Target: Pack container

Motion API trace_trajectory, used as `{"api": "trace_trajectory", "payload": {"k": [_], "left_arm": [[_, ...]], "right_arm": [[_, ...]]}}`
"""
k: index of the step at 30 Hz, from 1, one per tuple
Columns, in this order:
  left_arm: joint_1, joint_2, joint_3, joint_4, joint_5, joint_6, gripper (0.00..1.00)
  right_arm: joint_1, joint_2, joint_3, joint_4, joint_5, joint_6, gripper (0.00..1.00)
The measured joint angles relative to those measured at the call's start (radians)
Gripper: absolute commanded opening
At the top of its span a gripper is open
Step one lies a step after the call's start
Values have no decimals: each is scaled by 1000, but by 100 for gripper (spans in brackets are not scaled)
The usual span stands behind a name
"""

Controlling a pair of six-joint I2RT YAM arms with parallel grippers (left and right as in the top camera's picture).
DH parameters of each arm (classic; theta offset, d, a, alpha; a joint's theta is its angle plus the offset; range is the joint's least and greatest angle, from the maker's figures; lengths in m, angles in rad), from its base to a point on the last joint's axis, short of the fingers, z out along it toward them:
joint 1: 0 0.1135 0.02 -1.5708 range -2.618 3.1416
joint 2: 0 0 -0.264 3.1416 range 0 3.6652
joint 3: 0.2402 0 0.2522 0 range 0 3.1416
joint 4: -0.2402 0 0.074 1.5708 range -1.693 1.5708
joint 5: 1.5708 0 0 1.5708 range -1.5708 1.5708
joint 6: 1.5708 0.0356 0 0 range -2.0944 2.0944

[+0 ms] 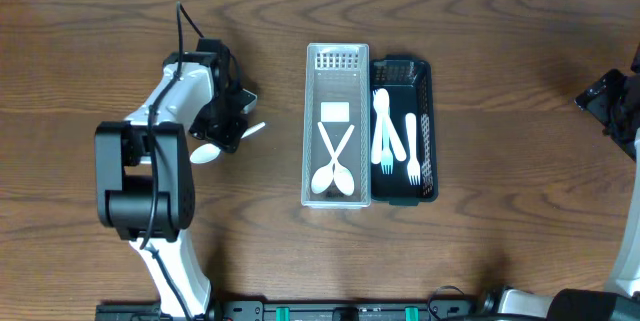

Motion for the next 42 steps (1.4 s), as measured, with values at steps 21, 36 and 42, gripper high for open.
{"api": "trace_trajectory", "payload": {"k": [21,36,42], "left_arm": [[-89,21,27,-122,-15,-25,5],[-357,-384,215,-76,52,-439,6],[-465,-325,183,28,91,-674,6]], "right_arm": [[0,0,0,0,0,0,99],[0,0,0,0,0,0,99],[0,0,0,0,0,0,99]]}}
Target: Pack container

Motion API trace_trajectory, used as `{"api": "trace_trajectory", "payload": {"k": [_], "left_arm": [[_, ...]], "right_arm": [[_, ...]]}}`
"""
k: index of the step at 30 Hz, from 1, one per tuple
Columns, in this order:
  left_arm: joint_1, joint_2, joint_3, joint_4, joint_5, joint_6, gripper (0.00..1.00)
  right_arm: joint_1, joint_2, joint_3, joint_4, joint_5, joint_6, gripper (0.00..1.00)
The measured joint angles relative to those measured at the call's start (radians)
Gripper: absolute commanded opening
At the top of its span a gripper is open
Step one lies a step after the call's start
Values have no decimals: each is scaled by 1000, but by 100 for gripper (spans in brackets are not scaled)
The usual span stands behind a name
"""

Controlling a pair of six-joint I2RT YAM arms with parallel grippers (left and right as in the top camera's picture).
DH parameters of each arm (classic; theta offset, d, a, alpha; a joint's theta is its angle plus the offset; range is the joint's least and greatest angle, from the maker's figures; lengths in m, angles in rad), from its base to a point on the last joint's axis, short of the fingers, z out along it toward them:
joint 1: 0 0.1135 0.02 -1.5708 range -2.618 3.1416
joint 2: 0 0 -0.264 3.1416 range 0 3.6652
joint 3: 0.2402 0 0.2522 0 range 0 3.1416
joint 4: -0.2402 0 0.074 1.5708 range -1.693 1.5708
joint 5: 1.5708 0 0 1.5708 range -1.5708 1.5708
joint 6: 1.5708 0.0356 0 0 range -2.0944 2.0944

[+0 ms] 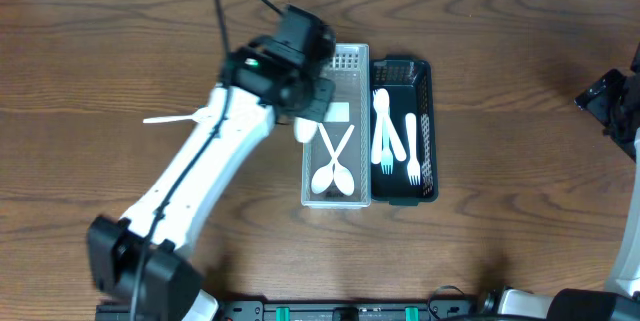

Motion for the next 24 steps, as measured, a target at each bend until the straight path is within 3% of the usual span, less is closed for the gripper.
{"api": "trace_trajectory", "payload": {"k": [5,9,11,14,17,24], "left_arm": [[-52,104,-20,11,14,-109,12],[-57,154,-29,8,16,-174,36],[-50,153,-29,-6,16,-187,58],[-24,135,-19,-43,17,-172,72],[31,93,-9,-69,-2,-149,77],[294,-15,21,-82,-111,-122,77]], "right_arm": [[0,0,0,0,0,0,99],[0,0,0,0,0,0,99],[0,0,0,0,0,0,99],[0,0,0,0,0,0,99],[0,0,0,0,0,0,99],[0,0,0,0,0,0,99]]}}
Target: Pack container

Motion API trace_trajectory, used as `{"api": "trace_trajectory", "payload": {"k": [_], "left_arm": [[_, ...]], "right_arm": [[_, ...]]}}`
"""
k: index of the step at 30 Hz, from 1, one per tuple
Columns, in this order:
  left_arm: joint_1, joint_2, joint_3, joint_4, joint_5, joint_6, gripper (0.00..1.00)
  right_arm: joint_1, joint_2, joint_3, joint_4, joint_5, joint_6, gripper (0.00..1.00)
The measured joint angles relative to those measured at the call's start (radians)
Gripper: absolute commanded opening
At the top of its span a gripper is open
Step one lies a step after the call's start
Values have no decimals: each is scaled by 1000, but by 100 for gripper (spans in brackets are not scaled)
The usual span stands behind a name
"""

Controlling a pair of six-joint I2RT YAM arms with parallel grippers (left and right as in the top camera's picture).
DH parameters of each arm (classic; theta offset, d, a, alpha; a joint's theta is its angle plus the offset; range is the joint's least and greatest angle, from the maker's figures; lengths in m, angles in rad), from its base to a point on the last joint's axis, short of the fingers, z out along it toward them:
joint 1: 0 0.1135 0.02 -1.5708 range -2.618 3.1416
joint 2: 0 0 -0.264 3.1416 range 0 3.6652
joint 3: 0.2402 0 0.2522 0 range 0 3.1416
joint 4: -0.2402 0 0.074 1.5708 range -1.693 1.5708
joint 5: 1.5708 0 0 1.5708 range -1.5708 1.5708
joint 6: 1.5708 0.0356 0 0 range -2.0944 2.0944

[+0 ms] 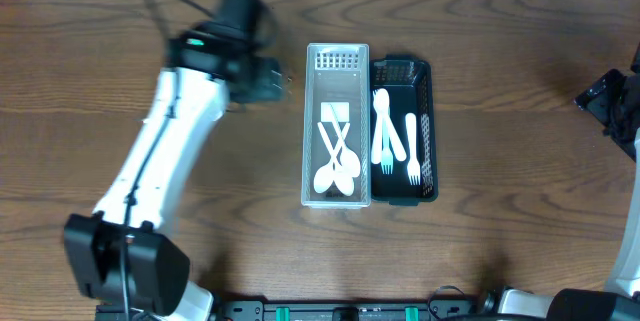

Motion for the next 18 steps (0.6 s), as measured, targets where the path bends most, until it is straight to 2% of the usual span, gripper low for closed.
{"api": "trace_trajectory", "payload": {"k": [7,11,14,18], "left_arm": [[215,56,0,13,-34,2,78],[295,105,0,17,-37,-56,78],[332,140,0,19,-36,-155,74],[364,189,-1,19,-36,-392,74]], "right_arm": [[0,0,0,0,0,0,99],[0,0,0,0,0,0,99],[0,0,0,0,0,0,99],[0,0,0,0,0,0,99]]}}
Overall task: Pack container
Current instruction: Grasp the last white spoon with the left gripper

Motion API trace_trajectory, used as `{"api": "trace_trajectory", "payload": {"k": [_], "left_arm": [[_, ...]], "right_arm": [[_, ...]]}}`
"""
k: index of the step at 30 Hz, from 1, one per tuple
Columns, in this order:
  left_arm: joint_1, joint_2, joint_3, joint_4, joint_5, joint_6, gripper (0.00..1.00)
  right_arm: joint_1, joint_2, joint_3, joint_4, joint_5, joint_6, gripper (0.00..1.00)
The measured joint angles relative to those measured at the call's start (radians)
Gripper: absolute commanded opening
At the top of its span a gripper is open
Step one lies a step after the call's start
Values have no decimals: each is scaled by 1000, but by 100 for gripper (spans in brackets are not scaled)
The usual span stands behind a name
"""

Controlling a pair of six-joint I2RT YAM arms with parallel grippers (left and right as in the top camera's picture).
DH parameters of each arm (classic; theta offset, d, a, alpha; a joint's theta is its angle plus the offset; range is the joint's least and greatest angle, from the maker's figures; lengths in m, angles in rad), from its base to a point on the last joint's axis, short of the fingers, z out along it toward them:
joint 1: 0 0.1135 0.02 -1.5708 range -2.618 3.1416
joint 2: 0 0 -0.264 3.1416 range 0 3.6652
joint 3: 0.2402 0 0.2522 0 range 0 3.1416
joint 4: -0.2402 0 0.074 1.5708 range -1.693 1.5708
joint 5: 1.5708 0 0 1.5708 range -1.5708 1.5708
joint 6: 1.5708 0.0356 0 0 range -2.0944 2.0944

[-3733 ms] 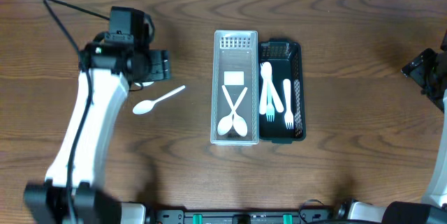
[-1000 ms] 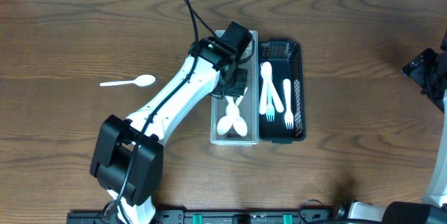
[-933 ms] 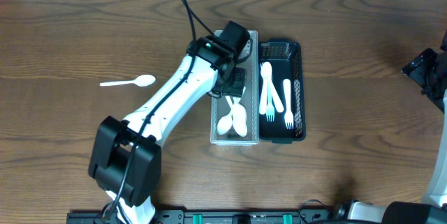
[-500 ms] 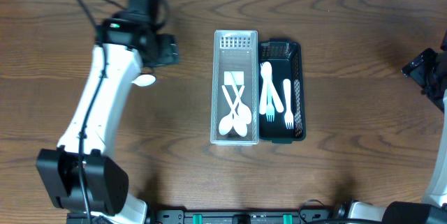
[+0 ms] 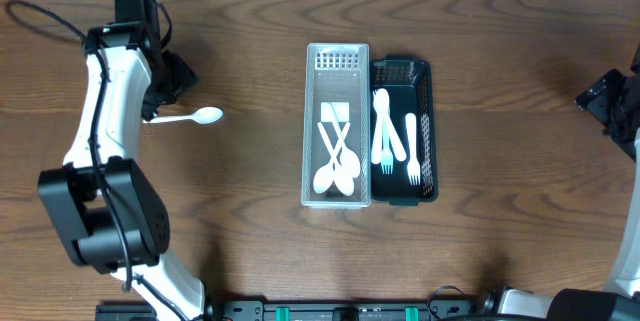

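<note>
A clear plastic container (image 5: 337, 61) stands mid-table with three white spoons (image 5: 336, 166) lying in it. Against its right side sits a black basket (image 5: 425, 131) holding white forks (image 5: 384, 131). One more white spoon (image 5: 190, 116) lies loose on the table at the left, bowl pointing right. My left gripper (image 5: 178, 76) hovers just above and behind that spoon's handle; its fingers look open and hold nothing. Only part of my right gripper (image 5: 608, 101) shows, parked at the far right edge, and its jaws cannot be made out.
The left arm's white links (image 5: 100, 141) run down the left side to its base (image 5: 100, 221) near the front edge. A black cable (image 5: 45, 11) loops at the back left. Brown wooden tabletop (image 5: 250, 221) surrounds both containers.
My left gripper has gone from beside the clear container's left rim to the far left, near the loose spoon, which now shows in full. The three spoons in the container have not moved.
My left gripper was first shut on a spoon on the left of the table, with two spoons in the clear container. Then it held that spoon at the container's left rim. Then three spoons lay inside and the gripper was empty. Now it is by the loose spoon.
</note>
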Motion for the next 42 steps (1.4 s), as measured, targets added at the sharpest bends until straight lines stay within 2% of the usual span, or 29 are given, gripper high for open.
{"api": "trace_trajectory", "payload": {"k": [8,12,15,30,32,35,41,42], "left_arm": [[25,101,-18,2,1,-517,74],[24,149,-21,31,8,-650,73],[24,175,-21,48,19,-708,67],[24,269,-21,77,27,-769,64],[24,272,-20,86,29,-771,59],[24,272,-21,87,32,-777,45],[24,273,-21,110,35,-727,41],[24,273,-21,115,35,-719,38]], "right_arm": [[0,0,0,0,0,0,99],[0,0,0,0,0,0,99],[0,0,0,0,0,0,99],[0,0,0,0,0,0,99],[0,0,0,0,0,0,99],[0,0,0,0,0,0,99],[0,0,0,0,0,0,99],[0,0,0,0,0,0,99]]}}
